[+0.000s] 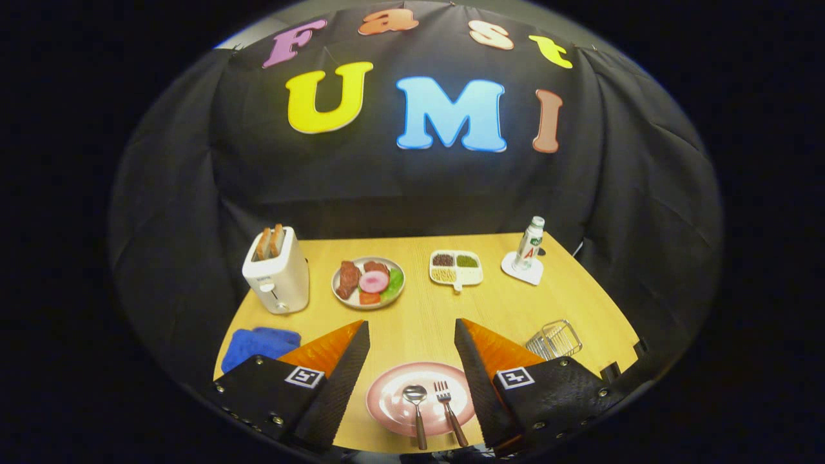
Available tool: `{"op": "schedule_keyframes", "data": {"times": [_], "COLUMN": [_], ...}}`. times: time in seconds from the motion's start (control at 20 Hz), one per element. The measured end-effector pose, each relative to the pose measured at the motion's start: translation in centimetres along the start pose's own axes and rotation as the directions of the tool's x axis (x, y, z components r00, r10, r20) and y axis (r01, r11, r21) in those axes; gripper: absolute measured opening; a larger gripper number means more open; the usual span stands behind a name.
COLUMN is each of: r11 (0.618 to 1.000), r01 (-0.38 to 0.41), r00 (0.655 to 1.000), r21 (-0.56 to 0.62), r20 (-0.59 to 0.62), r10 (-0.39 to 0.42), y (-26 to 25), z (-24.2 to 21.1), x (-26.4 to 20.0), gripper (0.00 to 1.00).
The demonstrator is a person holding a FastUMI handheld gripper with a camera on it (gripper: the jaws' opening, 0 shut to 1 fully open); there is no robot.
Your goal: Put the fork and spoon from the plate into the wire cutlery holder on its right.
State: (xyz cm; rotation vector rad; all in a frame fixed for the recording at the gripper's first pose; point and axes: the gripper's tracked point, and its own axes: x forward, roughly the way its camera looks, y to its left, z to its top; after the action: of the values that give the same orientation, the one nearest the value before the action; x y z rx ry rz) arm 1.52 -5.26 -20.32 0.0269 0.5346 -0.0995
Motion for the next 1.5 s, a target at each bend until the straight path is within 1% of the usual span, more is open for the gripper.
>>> {"op": "schedule_keyframes", "data": {"times": [0.15, 0.3, 0.45, 0.6, 0.7, 0.9, 1.05, 1.1, 1.25, 1.35, 1.4, 1.45, 1.5], "r11": [0.999, 0.997, 0.992, 0.98, 0.97, 0.953, 0.94, 0.937, 0.936, 0.928, 0.923, 0.913, 0.912], "r01": [0.038, 0.06, 0.072, 0.066, 0.045, 0.02, -0.009, -0.022, -0.05, -0.067, -0.072, -0.077, -0.085], "r00": [0.99, 0.963, 0.912, 0.841, 0.799, 0.739, 0.701, 0.693, 0.672, 0.667, 0.666, 0.668, 0.665], "r21": [-0.019, -0.055, -0.106, -0.186, -0.237, -0.301, -0.341, -0.349, -0.347, -0.367, -0.378, -0.402, -0.402], "r20": [-0.132, -0.26, -0.395, -0.519, -0.574, -0.638, -0.673, -0.681, -0.706, -0.708, -0.707, -0.701, -0.704], "r10": [-0.04, -0.073, -0.108, -0.155, -0.178, -0.217, -0.237, -0.237, -0.226, -0.232, -0.238, -0.252, -0.248], "y": [-1.4, -2.7, -3.7, -4.9, -5.4, -6.0, -6.6, -6.7, -6.6, -6.8, -6.9, -7.2, -7.4], "z": [-3.9, -7.9, -11.9, -15.7, -17.4, -19.7, -20.8, -21.1, -22.2, -22.4, -22.3, -22.1, -22.4], "x": [1.8, 3.2, 4.5, 5.2, 5.8, 6.8, 7.3, 7.5, 8.0, 8.3, 8.5, 8.8, 9.2], "gripper": [0.82, 0.82, 0.82, 0.83, 0.83, 0.82, 0.82, 0.75, 0.75, 0.73, 0.64, 0.64, 0.53]}}
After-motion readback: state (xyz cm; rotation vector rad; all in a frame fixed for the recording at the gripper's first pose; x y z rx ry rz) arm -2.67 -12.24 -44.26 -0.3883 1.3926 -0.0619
